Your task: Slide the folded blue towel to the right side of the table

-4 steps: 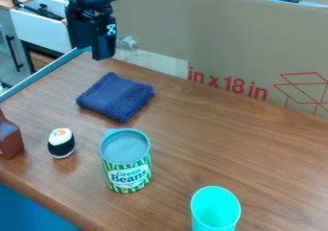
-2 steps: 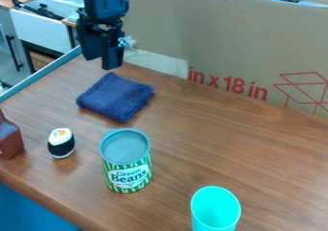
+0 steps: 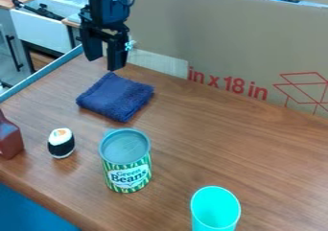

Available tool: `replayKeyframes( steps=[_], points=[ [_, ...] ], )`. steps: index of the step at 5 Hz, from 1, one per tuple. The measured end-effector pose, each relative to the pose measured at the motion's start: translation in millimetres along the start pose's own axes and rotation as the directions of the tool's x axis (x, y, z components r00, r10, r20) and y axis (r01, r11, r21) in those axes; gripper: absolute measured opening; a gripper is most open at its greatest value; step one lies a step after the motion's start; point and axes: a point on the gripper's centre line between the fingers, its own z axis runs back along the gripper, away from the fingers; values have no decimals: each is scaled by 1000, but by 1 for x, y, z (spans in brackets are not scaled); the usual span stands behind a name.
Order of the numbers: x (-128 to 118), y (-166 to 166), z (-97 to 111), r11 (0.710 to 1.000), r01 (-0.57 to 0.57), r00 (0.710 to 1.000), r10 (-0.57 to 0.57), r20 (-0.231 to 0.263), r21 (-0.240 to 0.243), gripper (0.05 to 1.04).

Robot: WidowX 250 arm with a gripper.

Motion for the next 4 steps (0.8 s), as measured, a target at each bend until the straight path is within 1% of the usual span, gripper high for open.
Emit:
replayKeyframes(
  steps=[1, 2, 3, 4],
  points=[
    [3, 13, -20, 996, -69, 995, 72, -63, 47, 1000],
    [12, 24, -43, 992, -116, 990, 119, -70, 48, 1000],
    [18, 37, -54, 986, -159, 985, 161, -66, 42, 1000],
    [23, 45, -61, 976, -201, 977, 206, -60, 83, 1000]
  ],
)
